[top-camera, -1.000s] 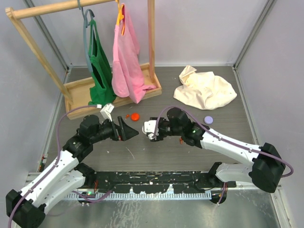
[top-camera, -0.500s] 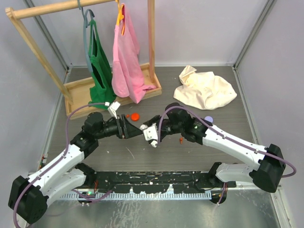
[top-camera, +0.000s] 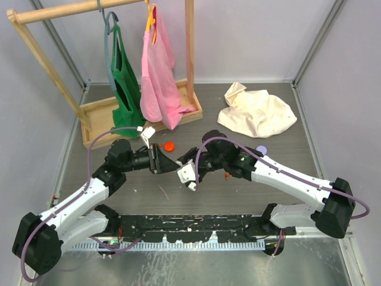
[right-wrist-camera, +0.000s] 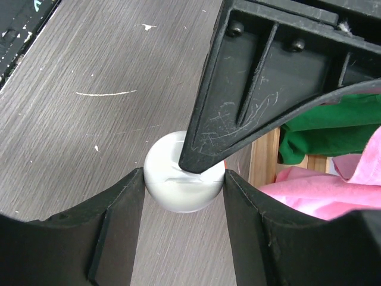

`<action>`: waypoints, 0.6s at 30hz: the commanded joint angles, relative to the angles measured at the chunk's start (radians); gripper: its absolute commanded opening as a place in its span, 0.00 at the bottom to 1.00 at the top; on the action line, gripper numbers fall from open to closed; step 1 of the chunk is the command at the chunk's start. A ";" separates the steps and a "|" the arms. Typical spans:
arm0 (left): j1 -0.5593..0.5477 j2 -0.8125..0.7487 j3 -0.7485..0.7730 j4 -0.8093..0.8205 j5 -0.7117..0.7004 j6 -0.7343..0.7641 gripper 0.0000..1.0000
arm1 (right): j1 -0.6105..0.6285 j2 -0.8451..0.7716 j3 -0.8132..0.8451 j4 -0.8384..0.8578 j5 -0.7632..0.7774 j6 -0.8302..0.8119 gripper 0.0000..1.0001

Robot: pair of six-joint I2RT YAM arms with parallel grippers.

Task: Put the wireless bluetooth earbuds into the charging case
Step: Pick up the charging case at the center of the board.

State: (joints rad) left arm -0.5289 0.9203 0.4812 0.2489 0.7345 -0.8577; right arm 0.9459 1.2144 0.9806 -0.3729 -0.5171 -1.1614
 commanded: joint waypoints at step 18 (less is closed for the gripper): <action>0.001 0.011 -0.003 0.087 0.123 -0.005 0.00 | 0.011 0.020 0.072 -0.015 0.027 -0.064 0.49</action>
State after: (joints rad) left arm -0.5278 0.9405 0.4740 0.2626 0.7979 -0.8486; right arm 0.9539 1.2247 1.0100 -0.4282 -0.5175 -1.2022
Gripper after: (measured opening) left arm 0.261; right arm 0.576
